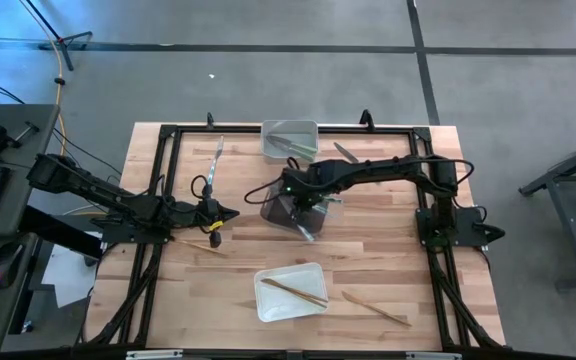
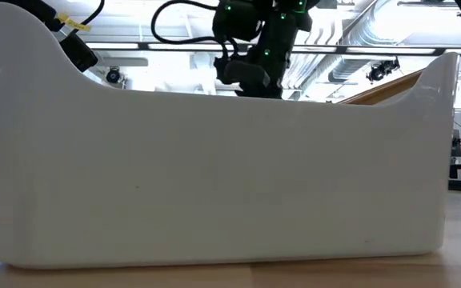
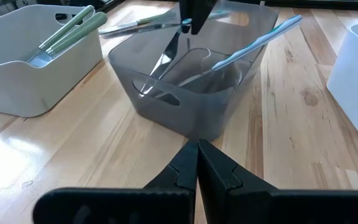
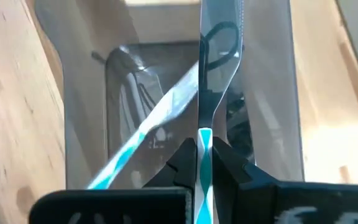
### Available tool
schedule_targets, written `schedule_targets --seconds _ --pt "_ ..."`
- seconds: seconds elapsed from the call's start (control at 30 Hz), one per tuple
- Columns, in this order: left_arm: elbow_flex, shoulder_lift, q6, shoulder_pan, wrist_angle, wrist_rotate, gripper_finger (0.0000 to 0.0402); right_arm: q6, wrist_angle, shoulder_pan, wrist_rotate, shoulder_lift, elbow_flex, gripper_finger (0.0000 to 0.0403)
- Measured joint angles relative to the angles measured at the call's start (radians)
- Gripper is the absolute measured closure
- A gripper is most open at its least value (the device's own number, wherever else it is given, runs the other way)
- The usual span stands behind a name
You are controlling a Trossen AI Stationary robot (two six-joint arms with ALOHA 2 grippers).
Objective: Sort silverware by color (type)
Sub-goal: Put the blue patterned table knife into the black bin
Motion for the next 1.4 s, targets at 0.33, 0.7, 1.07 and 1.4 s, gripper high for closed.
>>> schedule_targets --seconds 0.33,0.7,1.07,1.4 --pt "0.0 0.0 0.0 0.0 0.0 0.0 0.0401 0.007 0.117 -0.003 0.035 0.0 -0.007 0.0395" --pt "0.0 0.0 -0.001 0.0 -0.001 0.0 0.0401 0.098 -0.043 -0.016 -0.037 0.001 0.09 0.0395" --pt "0.0 0.0 -0.002 0.0 -0.006 0.0 0.0401 0.277 -0.192 -0.016 -0.201 0.003 0.08 0.0395" --pt "0.0 0.0 -0.007 0.0 -0.006 0.004 0.0401 0.283 -0.169 -0.019 -0.209 0.003 0.056 0.0387"
